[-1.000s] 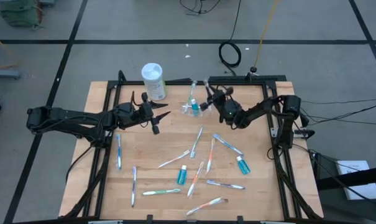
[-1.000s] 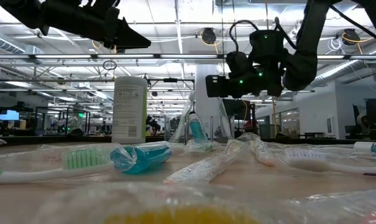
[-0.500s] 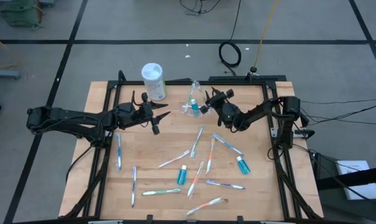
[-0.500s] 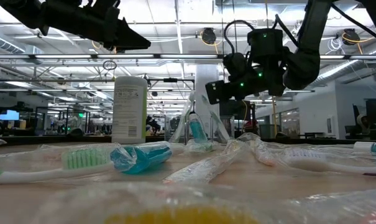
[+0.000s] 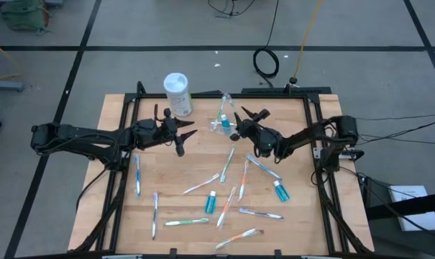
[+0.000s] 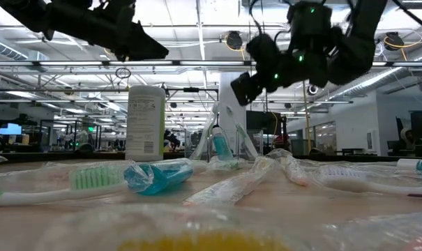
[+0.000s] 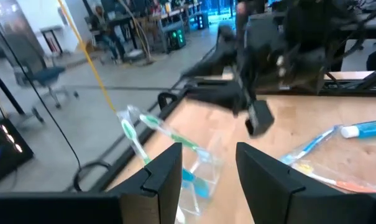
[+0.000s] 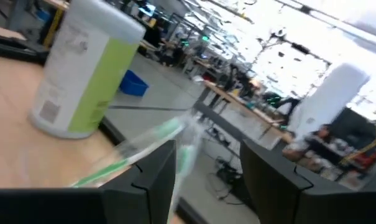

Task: Pick & Place toothbrushing station
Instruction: Put the blue toothbrush into the transparent organizer

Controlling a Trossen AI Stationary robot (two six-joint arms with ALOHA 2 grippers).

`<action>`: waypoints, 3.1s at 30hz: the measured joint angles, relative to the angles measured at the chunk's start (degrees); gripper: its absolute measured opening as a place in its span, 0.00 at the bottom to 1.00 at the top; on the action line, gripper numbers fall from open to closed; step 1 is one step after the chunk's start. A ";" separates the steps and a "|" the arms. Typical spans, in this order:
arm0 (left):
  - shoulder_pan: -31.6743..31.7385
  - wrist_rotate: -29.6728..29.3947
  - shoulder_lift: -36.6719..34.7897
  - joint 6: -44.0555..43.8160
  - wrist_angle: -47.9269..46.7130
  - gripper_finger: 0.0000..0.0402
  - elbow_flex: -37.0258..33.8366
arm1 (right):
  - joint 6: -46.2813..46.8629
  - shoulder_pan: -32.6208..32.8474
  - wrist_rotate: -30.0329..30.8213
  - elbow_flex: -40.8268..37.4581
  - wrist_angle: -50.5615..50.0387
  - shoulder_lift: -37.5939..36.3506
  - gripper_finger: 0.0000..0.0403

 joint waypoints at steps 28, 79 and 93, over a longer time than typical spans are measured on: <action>-9.45 0.28 -0.02 -52.75 -39.93 0.39 0.00 | 36.40 13.72 0.69 -0.04 -64.56 -21.47 0.42; -30.58 21.36 15.54 -99.09 -90.47 0.39 10.90 | 39.33 14.00 -6.84 -0.04 -63.26 -21.48 0.42; -25.54 9.83 19.67 -111.01 -88.65 0.39 10.71 | 39.33 14.00 -8.50 -0.04 -61.77 -21.48 0.42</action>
